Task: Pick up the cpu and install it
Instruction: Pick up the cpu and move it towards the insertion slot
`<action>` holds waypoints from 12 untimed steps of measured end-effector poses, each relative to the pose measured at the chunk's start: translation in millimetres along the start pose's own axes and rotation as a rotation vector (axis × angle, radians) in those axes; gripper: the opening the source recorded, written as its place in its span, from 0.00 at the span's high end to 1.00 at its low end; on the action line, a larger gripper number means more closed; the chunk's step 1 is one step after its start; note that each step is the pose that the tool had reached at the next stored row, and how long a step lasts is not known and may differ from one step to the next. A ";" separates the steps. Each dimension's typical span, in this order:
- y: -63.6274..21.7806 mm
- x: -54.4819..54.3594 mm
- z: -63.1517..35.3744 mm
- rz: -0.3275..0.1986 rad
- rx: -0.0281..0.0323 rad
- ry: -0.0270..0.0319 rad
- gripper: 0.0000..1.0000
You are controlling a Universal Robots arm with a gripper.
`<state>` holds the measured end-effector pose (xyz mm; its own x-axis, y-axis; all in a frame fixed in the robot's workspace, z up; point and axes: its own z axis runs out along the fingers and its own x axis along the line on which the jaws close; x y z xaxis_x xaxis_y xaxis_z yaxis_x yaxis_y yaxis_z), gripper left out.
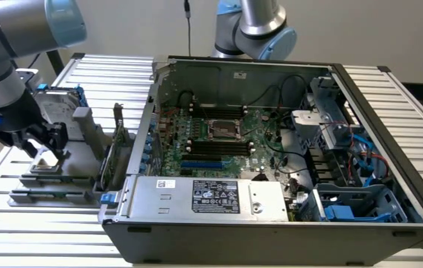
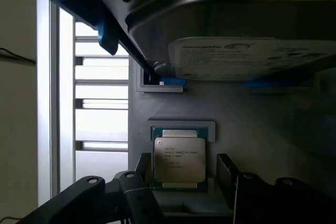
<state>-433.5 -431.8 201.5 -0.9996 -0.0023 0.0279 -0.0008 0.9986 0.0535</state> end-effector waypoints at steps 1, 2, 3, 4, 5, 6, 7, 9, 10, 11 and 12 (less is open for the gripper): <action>-0.1 0.0 1.0 0.000 0.0001 0.0000 0.38; -0.1 -0.1 2.2 0.000 0.0000 0.0000 0.38; -0.2 -0.1 3.1 0.000 0.0000 0.0000 0.38; -0.2 -0.1 3.8 0.000 0.0000 0.0001 0.38; -0.3 -0.1 4.4 0.000 0.0001 0.0002 0.38; -0.3 -0.1 5.0 0.000 0.0001 0.0002 0.38; -0.3 -0.2 5.6 0.000 0.0000 0.0003 0.38; -0.3 -0.2 6.8 0.000 -0.0001 0.0013 0.38; -0.4 -0.2 7.3 0.000 0.0000 0.0020 0.38; -0.4 -0.2 7.7 0.000 0.0000 0.0030 0.38; -0.4 -0.2 8.1 0.000 0.0000 0.0040 0.38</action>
<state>-433.5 -431.8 193.4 -0.9995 -0.0023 0.0319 -0.0006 0.9986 0.0535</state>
